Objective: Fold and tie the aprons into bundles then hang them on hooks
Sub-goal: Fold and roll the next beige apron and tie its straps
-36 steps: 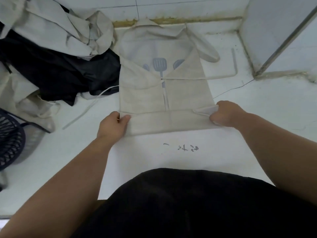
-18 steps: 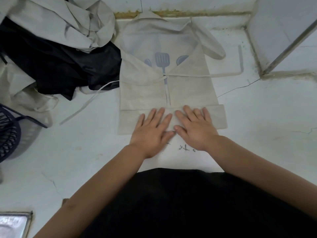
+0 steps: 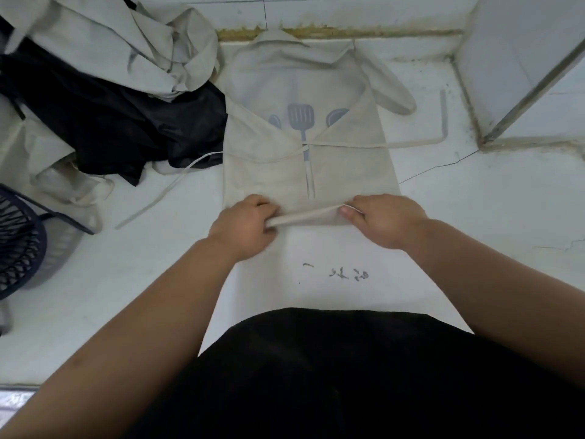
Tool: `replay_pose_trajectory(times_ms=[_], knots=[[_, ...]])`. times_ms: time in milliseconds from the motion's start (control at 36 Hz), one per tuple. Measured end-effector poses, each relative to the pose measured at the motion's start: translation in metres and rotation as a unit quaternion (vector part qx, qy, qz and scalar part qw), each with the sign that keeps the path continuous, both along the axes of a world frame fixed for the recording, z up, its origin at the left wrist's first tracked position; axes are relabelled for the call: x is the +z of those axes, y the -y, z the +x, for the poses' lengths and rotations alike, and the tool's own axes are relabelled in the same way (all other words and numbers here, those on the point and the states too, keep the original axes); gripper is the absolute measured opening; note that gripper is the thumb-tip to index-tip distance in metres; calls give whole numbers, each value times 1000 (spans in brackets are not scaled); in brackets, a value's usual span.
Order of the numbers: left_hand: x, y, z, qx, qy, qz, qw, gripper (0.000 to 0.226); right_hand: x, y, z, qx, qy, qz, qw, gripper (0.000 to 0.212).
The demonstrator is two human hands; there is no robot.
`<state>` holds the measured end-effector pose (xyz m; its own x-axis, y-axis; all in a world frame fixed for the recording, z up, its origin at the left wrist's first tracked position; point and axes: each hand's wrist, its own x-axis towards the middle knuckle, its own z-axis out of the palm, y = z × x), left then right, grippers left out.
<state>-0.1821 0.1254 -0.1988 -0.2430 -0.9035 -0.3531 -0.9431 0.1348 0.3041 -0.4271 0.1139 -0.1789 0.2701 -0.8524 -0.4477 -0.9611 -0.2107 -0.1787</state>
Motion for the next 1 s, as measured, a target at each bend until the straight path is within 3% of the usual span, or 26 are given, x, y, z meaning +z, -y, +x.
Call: replay_pose_trajectory(times_ms=[56, 83, 139, 194, 278, 333, 444, 500, 583, 611, 667, 722, 778, 1000], knots=[[9, 8, 1, 18, -27, 26, 999, 18, 14, 5, 0, 6, 2, 47, 999, 50], [15, 11, 2, 24, -34, 44, 998, 16, 21, 6, 0, 17, -4, 72, 997, 46], [27, 17, 5, 41, -49, 98, 993, 29, 31, 10, 0, 47, -35, 96, 994, 31], [34, 23, 9, 56, -64, 163, 983, 28, 31, 13, 0, 63, -52, 103, 991, 15], [41, 28, 14, 72, -57, 238, 967, 18, 25, 18, -1, 29, -26, 122, 992, 8], [40, 33, 18, 94, -51, 241, 965, 28, 22, 22, -6, -9, -16, 117, 993, 4], [33, 37, 20, 114, 39, 132, 984, 34, 16, 23, -17, -74, -59, 34, 995, 12], [30, 32, 10, 108, 130, 63, 984, 36, 12, 21, -18, -63, -116, -8, 991, 33], [25, 23, -15, 1, 252, -45, 967, 41, -1, 16, -10, -9, -158, -92, 983, 56], [22, 20, -24, -58, 252, -82, 963, 46, -5, 13, -5, -1, -149, -111, 983, 56], [12, 11, -37, -146, 157, -103, 971, 60, -15, 4, 8, 22, -111, -102, 988, 52], [1, 1, -47, -156, 52, -54, 985, 57, -26, -9, 22, 35, -65, -54, 996, 58], [-10, -7, -48, -128, 4, -21, 992, 52, -35, -19, 29, 41, -42, -23, 998, 73], [-31, -15, -8, -32, 101, -13, 994, 81, -42, -8, -6, 11, -33, -11, 999, 94]])
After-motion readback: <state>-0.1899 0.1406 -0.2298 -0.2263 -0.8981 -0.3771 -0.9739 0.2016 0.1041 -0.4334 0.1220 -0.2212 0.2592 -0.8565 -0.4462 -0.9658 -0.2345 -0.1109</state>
